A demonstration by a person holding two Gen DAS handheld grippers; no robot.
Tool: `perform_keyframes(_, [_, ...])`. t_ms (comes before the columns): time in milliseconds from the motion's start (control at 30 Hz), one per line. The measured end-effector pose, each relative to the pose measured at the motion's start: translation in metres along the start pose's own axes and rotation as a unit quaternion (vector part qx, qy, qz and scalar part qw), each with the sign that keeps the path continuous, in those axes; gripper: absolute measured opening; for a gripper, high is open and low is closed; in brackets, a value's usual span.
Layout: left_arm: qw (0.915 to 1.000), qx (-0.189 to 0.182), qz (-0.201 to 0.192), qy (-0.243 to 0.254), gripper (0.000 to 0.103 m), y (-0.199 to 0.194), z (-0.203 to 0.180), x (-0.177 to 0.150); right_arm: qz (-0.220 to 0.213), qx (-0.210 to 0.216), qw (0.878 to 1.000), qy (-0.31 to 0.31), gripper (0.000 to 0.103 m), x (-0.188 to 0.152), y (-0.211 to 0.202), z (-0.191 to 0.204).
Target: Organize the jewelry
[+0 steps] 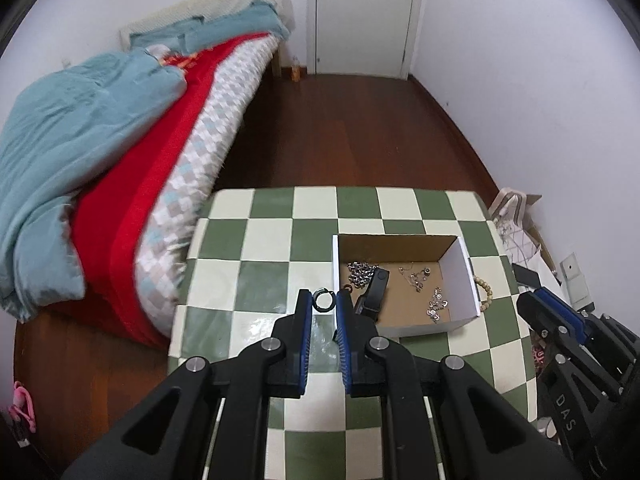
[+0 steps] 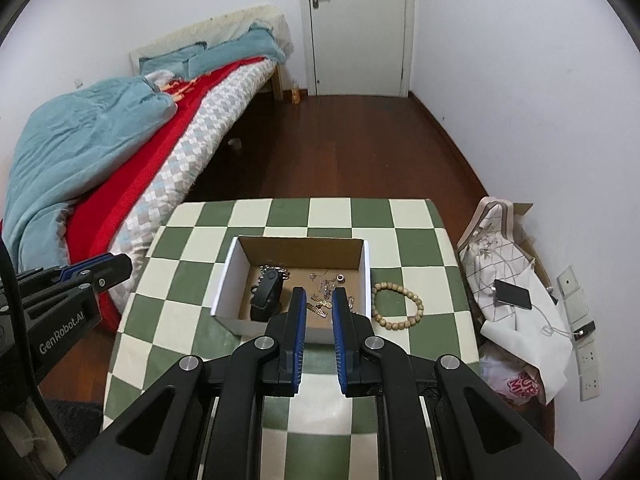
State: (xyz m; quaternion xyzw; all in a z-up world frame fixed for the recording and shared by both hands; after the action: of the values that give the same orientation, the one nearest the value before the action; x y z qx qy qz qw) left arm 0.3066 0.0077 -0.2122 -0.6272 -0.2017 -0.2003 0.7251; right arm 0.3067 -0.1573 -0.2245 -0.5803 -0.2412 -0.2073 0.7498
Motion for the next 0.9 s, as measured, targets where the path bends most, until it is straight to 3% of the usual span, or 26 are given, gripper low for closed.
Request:
perform_keyframes(333, [0.9979, -0.023, 0.054, 0.026, 0.009, 0.064, -0.043, 0.012, 0.068, -0.006, 0.997, 0.026, 0.013, 0.005, 0.085, -0.044])
perform_keyframes(700, [0.9959, -0.035, 0.079, 0.027, 0.013, 0.086, -0.063, 0.009, 0.116, 0.010, 0.992, 0.040, 0.015, -0.008, 0.121, -0.061])
perform_keyframes(767, [0.9965, -0.022, 0.076, 0.026, 0.026, 0.086, -0.059, 0.010, 0.125, 0.010, 0.991, 0.044, 0.023, -0.011, 0.123, -0.064])
perform_keyframes(800, [0.9966, -0.023, 0.076, 0.023, 0.032, 0.085, -0.057, 0.010, 0.126, 0.009, 0.991, 0.045, 0.038, -0.011, 0.122, -0.065])
perform_keyframes(833, [0.9969, -0.019, 0.073, 0.020, 0.050, 0.084, -0.055, 0.011, 0.125, 0.010, 0.991, 0.046, 0.054, -0.011, 0.121, -0.065])
perform_keyframes(867, [0.9975, -0.012, 0.067, 0.017, 0.070, 0.082, -0.051, 0.013, 0.123, 0.010, 0.991, 0.046, 0.060, -0.011, 0.118, -0.065])
perform_keyframes(900, [0.9979, -0.010, 0.063, 0.014, 0.078, 0.080, -0.048, 0.014, 0.121, 0.010, 0.992, 0.045, 0.065, -0.010, 0.116, -0.065])
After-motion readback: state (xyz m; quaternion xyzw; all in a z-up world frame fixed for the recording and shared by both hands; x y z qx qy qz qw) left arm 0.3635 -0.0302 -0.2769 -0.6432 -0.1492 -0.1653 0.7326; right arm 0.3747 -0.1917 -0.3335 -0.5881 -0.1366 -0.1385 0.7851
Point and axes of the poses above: each gripper's, at about its wrist camera, not at the fingertips, and y roughly the way its jaws point, z to its left, x to its top, the point moved 10 cm from there along y, roughly the way its jaws point, and after that the axes turned 12 degrees about x, right-handed, at the moved point
